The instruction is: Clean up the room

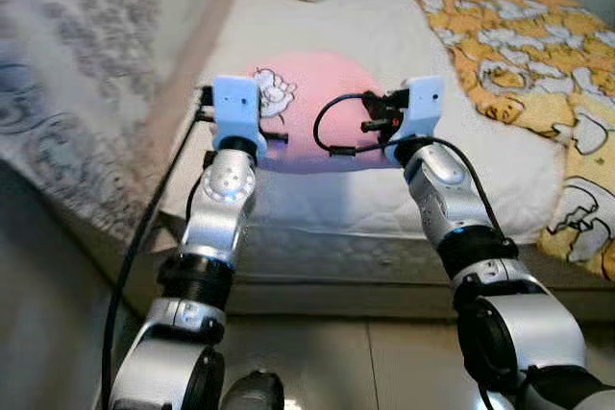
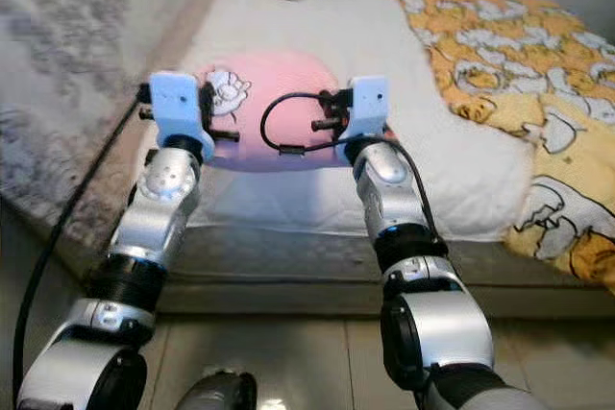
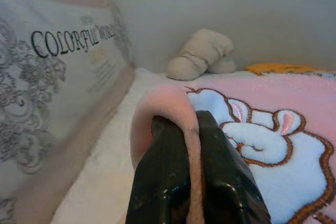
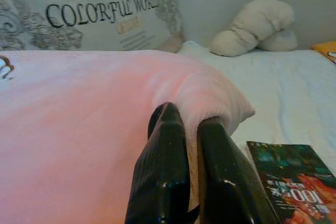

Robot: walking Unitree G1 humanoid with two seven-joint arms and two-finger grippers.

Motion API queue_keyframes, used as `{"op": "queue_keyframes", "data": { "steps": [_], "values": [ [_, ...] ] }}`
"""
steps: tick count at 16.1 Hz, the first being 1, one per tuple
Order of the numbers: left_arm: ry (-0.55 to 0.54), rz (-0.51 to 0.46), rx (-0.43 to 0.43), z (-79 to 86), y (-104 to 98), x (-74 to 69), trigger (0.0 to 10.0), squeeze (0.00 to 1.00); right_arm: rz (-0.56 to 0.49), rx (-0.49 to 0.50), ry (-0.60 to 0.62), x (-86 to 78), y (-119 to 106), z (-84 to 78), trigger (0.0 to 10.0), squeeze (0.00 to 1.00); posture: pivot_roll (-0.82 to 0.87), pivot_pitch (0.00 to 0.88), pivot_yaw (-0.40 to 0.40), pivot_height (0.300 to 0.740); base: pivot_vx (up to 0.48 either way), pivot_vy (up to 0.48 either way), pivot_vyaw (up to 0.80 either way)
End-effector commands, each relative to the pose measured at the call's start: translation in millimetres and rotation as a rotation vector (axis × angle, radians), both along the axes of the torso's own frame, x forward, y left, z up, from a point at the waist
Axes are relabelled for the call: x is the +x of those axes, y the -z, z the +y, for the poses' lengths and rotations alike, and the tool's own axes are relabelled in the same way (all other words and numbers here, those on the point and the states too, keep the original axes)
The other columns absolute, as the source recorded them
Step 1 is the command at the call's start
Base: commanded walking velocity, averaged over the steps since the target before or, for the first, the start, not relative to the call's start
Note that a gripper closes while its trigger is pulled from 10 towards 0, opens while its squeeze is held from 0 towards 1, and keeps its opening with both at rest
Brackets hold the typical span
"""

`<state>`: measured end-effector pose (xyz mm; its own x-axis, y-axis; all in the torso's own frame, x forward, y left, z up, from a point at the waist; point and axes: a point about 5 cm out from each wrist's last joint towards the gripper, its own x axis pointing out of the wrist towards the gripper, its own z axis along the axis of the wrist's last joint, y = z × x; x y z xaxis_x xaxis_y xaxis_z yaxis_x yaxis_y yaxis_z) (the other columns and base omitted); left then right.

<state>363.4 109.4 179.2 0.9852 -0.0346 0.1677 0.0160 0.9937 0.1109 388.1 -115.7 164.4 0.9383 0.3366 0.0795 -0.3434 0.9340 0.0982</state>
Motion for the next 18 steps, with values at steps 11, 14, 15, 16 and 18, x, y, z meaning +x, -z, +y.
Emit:
{"op": "queue_keyframes", "data": {
  "steps": [11,14,15,16,18],
  "values": [
    [-0.003,0.0,-0.026,-3.4,-3,5.3,10.0,0.0,-0.047,-0.006,0.073,-2.5,0,-19.3,10.0,0.0,0.09,0.0,-0.007,0.74,0.0,-0.3,0.0],
    [0.0,0.012,-0.031,-3.9,-2,5.9,10.0,0.0,-0.052,-0.006,0.058,-5.6,4,-16.8,10.0,0.02,0.09,0.0,-0.001,0.74,0.0,0.0,0.31],
    [0.001,0.011,-0.012,-3.6,0,5.5,10.0,0.0,-0.032,0.011,0.069,-6.2,8,-16.6,10.0,0.08,0.09,0.0,0.001,0.74,0.0,0.0,0.44],
    [-0.003,0.011,-0.001,-2.6,1,5.3,10.0,0.0,-0.027,0.017,0.07,-6.7,9,-16.5,10.0,0.1,0.09,0.0,0.002,0.74,0.0,0.0,0.44],
    [-0.011,0.005,0.025,-0.2,2,4.5,10.0,0.0,-0.023,0.017,0.06,-8.2,12,-16.2,10.0,0.15,0.1,0.0,0.0,0.74,0.0,0.0,0.43]
  ]
}}
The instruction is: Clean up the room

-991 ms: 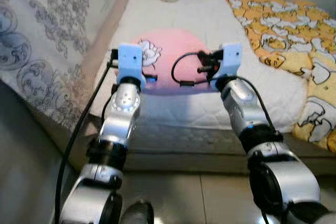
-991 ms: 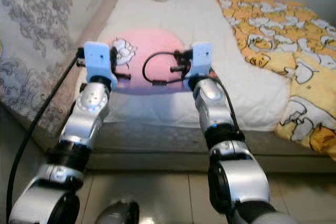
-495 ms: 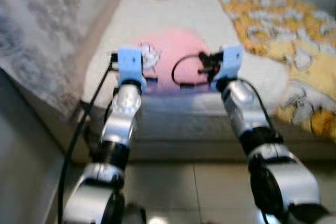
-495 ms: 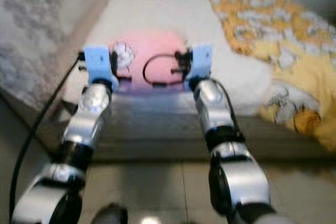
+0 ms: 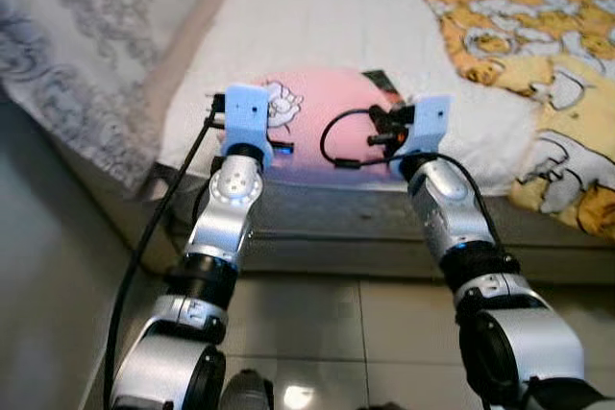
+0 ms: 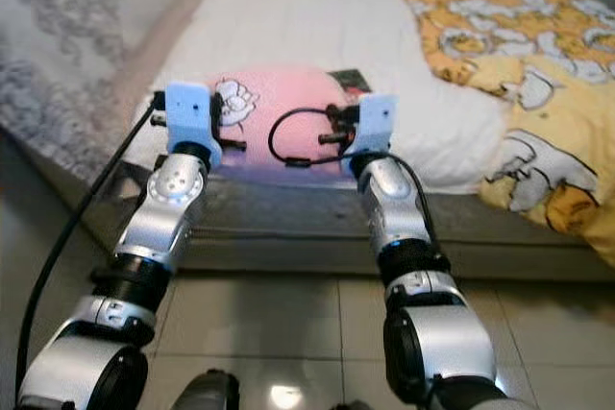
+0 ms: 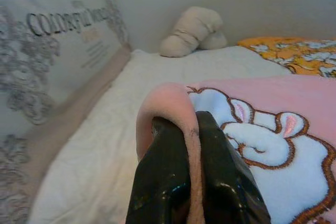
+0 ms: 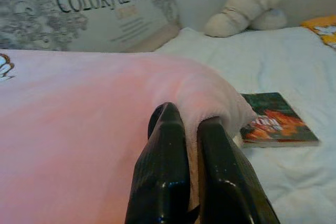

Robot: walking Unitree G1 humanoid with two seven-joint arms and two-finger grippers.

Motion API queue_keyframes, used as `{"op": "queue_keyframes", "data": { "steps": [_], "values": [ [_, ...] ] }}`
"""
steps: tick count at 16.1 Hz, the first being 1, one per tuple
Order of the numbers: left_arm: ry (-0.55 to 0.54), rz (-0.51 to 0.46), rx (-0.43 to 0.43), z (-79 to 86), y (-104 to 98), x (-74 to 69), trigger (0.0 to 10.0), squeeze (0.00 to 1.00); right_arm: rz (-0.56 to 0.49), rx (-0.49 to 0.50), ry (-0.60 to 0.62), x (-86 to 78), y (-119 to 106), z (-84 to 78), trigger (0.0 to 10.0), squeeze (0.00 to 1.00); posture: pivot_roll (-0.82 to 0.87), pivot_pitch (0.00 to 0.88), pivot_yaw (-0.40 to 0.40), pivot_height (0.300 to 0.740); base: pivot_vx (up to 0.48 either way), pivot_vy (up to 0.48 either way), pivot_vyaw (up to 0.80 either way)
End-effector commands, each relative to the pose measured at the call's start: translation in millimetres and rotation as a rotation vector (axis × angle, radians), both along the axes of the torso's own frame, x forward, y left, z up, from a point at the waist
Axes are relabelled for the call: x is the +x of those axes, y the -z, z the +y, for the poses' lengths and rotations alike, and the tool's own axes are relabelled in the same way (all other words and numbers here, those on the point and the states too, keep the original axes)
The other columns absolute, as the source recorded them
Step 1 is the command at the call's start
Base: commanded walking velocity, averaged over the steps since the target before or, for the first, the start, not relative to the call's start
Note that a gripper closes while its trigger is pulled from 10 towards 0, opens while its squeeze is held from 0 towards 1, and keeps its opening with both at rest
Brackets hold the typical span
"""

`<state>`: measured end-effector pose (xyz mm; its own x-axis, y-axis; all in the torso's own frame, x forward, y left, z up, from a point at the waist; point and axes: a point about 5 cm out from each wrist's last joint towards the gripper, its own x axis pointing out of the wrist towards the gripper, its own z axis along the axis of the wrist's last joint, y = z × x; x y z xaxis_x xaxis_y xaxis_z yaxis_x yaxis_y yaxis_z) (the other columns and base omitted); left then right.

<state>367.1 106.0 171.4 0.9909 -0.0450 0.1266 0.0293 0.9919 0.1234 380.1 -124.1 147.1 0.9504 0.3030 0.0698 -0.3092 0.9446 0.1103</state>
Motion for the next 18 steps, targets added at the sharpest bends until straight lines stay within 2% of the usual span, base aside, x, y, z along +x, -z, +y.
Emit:
{"op": "queue_keyframes", "data": {
  "steps": [1,4,6,8,9,10,12,14,18],
  "values": [
    [-0.021,-0.051,0.024,3.6,-7,0.6,10.0,0.0,-0.035,0.008,0.023,-0.1,-5,-7.8,10.0,0.16,0.1,0.0,-0.002,0.74,0.0,0.0,0.43],
    [-0.032,-0.044,0.038,2.0,-7,0.9,10.0,0.0,-0.046,0.005,0.006,0.0,-7,-6.9,10.0,0.21,0.1,0.0,-0.01,0.74,0.259,-0.401,0.42],
    [-0.024,-0.075,0.041,-1.6,-10,-0.8,10.0,0.0,-0.062,-0.048,-0.028,0.0,-9,-3.8,10.0,0.31,0.09,0.0,-0.012,0.74,0.262,-0.399,0.41],
    [-0.011,-0.062,0.012,-1.7,-8,-1.4,10.0,0.0,-0.046,-0.036,0.003,1.1,-7,-8.0,10.0,0.32,0.1,0.0,-0.011,0.74,0.27,-0.392,0.4],
    [-0.009,-0.039,-0.003,-0.9,-5,-0.6,10.0,0.0,-0.033,-0.022,0.026,1.2,-6,-10.7,10.0,0.31,0.1,0.0,-0.011,0.74,0.0,0.0,0.4],
    [-0.018,-0.016,-0.002,0.6,-2,0.9,10.0,0.0,-0.01,-0.048,0.011,0.7,-2,-9.5,10.0,0.24,0.09,0.0,-0.011,0.74,0.0,0.0,0.46],
    [-0.003,-0.051,-0.001,3.2,-6,1.2,10.0,0.0,-0.018,-0.043,0.029,-0.5,-1,-11.1,10.0,0.14,0.09,0.0,-0.011,0.74,0.0,0.0,0.0],
    [0.027,-0.064,-0.05,8.9,-9,2.2,10.0,0.0,-0.038,-0.044,0.045,-1.7,-2,-12.2,10.0,0.15,0.08,0.0,-0.004,0.74,0.24,0.0,0.0],
    [0.011,-0.058,-0.078,13.5,-10,6.1,10.0,0.0,-0.065,-0.051,0.071,-1.0,-7,-15.1,10.0,0.15,0.08,0.0,-0.004,0.74,0.48,0.0,0.0]
  ]
}}
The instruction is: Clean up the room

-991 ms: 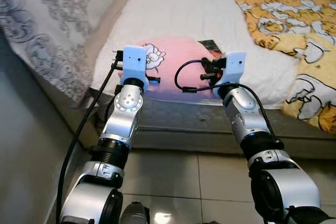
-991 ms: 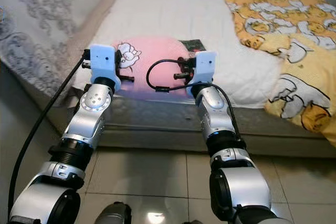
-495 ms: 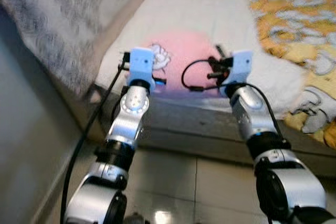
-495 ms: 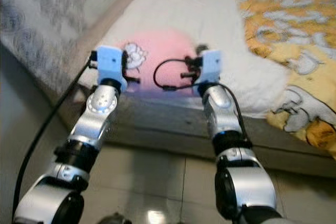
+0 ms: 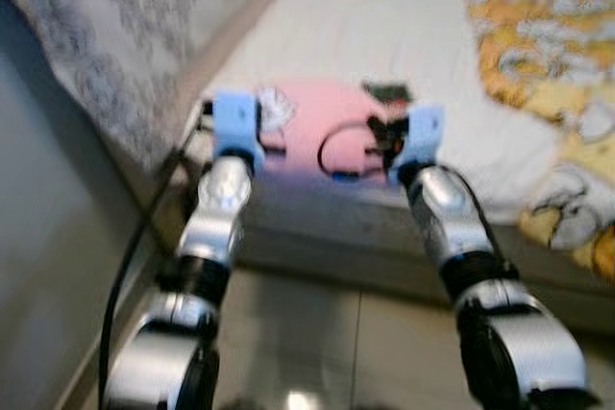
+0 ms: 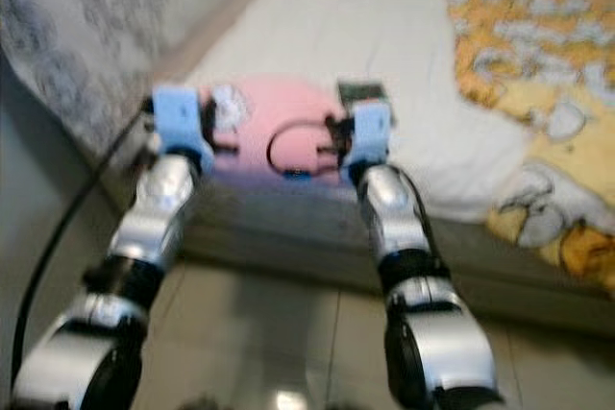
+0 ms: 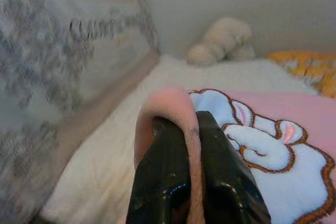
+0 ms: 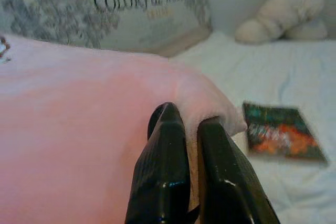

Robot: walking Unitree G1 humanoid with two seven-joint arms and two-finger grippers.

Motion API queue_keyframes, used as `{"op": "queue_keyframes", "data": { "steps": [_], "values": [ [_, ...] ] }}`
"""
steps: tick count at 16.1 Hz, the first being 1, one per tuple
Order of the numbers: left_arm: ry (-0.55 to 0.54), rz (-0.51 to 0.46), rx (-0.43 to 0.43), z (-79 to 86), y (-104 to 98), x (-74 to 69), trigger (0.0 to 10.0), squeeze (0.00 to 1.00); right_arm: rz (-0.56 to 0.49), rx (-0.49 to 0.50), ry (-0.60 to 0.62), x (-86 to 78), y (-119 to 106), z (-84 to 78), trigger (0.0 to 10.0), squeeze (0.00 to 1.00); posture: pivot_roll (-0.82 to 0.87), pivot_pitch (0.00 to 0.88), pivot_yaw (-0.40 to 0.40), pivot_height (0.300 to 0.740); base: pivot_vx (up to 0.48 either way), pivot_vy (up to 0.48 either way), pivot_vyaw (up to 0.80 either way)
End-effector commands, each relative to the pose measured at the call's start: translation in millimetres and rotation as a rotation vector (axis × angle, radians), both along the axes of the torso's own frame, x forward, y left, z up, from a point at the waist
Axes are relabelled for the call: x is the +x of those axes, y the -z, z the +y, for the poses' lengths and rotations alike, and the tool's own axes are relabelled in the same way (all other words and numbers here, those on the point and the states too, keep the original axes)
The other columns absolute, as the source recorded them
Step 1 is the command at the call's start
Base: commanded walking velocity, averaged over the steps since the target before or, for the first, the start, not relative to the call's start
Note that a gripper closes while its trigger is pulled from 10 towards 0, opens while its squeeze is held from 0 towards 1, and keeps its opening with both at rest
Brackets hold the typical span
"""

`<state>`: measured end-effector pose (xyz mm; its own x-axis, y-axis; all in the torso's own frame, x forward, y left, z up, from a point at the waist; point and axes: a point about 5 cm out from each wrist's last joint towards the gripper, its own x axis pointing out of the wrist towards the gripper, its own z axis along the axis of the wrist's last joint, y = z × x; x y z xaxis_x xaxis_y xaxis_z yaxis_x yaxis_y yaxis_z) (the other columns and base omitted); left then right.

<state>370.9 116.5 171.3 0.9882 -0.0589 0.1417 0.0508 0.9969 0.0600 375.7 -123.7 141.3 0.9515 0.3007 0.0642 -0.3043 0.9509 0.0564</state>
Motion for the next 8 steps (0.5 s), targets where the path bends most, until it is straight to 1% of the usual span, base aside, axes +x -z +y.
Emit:
{"op": "queue_keyframes", "data": {
  "steps": [1,2,3,4,8],
  "values": [
    [-0.011,-0.048,-0.019,3.0,-10.9,2.5,10.0,0.0,-0.061,-0.001,0.062,3.6,-14.0,-15.3,10.0,0.14,0.08,0.0,-0.004,0.74,0.48,0.0,0.0],
    [-0.003,-0.049,-0.025,2.3,-11.1,2.6,10.0,0.0,-0.062,0.0,0.063,3.8,-14.5,-15.6,10.0,0.14,0.08,0.0,-0.003,0.74,0.48,0.0,0.0],
    [0.028,-0.071,-0.072,0.3,-14.5,2.4,10.0,0.0,-0.065,0.0,0.059,3.9,-15.1,-14.9,10.0,0.15,0.08,0.0,-0.003,0.74,0.48,0.0,0.0],
    [0.032,-0.07,-0.111,2.1,-17.3,4.2,10.0,0.0,-0.071,0.002,0.046,3.1,-15.2,-12.2,10.0,0.15,0.08,0.0,-0.007,0.74,0.48,0.0,0.0],
    [0.011,-0.066,-0.119,10.1,-17.9,7.6,10.0,0.0,-0.066,0.002,0.037,2.2,-13.1,-10.4,10.0,0.16,0.07,0.0,-0.003,0.74,0.48,0.0,0.0]
  ]
}}
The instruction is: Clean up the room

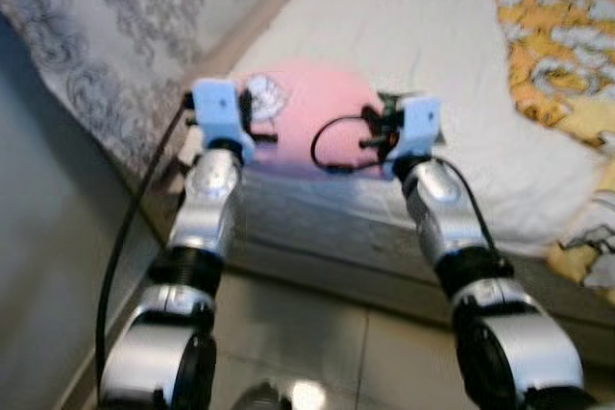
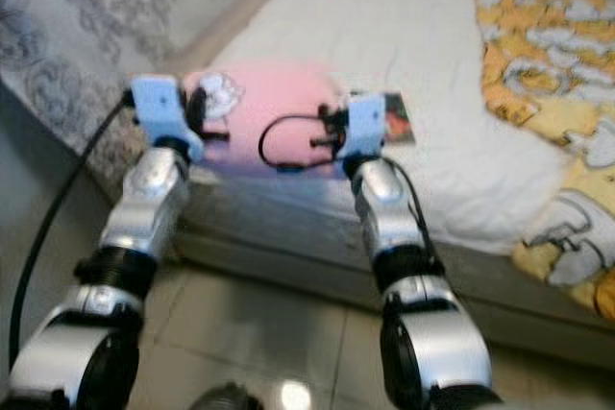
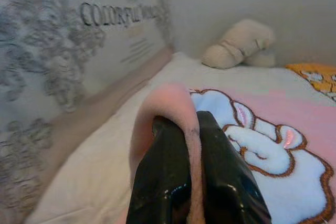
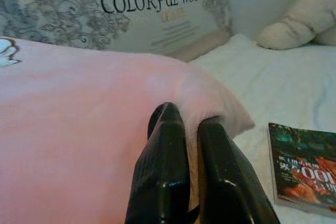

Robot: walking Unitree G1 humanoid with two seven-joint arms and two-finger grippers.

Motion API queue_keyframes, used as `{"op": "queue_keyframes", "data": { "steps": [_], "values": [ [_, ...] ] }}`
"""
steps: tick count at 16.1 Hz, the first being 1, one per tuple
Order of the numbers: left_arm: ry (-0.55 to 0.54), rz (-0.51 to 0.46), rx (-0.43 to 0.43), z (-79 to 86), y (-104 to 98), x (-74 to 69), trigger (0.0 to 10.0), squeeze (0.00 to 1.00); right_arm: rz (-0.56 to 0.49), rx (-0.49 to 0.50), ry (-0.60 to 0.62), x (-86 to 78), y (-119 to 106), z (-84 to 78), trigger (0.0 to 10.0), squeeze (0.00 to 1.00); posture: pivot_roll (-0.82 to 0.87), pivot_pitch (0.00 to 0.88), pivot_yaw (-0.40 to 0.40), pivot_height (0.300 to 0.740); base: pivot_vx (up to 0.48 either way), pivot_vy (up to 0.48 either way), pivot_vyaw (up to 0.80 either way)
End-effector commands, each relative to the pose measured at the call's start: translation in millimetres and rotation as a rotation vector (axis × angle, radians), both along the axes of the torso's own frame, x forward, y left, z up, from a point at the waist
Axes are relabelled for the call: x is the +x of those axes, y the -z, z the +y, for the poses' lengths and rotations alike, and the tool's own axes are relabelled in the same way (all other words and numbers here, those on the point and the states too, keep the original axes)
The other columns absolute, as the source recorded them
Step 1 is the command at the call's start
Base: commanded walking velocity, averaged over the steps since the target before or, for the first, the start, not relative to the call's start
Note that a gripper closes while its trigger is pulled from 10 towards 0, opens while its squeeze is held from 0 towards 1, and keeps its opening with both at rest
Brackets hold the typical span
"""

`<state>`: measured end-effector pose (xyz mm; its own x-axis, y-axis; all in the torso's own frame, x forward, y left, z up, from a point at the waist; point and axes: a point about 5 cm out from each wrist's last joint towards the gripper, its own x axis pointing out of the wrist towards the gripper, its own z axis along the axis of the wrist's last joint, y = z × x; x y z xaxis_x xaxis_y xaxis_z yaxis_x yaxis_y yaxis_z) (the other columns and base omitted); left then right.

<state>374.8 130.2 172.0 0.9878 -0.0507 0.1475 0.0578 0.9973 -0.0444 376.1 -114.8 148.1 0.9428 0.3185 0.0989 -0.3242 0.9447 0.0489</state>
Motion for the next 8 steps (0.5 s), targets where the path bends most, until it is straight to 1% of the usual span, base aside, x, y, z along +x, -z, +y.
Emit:
{"op": "queue_keyframes", "data": {
  "steps": [1,4,5,6,8],
  "values": [
    [0.003,-0.068,-0.014,-3.5,-17.2,4.0,10.0,0.0,-0.03,0.0,0.056,1.5,-6.0,-19.5,10.0,0.16,0.07,0.0,-0.003,0.74,0.48,0.0,0.0],
    [0.012,-0.076,-0.007,-2.9,-19.2,5.9,10.0,0.0,-0.029,-0.001,0.051,-0.4,-3.8,-18.6,10.0,0.16,0.07,0.0,0.001,0.74,0.48,0.0,0.0],
    [0.026,-0.07,-0.027,-2.6,-19.3,6.9,10.0,0.0,-0.03,0.001,0.049,-0.9,-3.5,-17.8,10.0,0.16,0.07,0.0,0.003,0.74,0.48,0.0,0.0],
    [0.066,-0.08,-0.041,-5.0,-21.6,6.7,10.0,0.0,-0.035,0.004,0.042,-1.7,-3.5,-17.2,10.0,0.17,0.06,0.0,0.007,0.74,0.48,0.0,0.0],
    [0.055,-0.076,-0.02,-3.2,-22.7,8.4,10.0,0.0,-0.035,0.004,0.041,-3.0,-2.0,-17.0,10.0,0.17,0.05,0.0,0.014,0.74,0.48,0.0,0.0]
  ]
}}
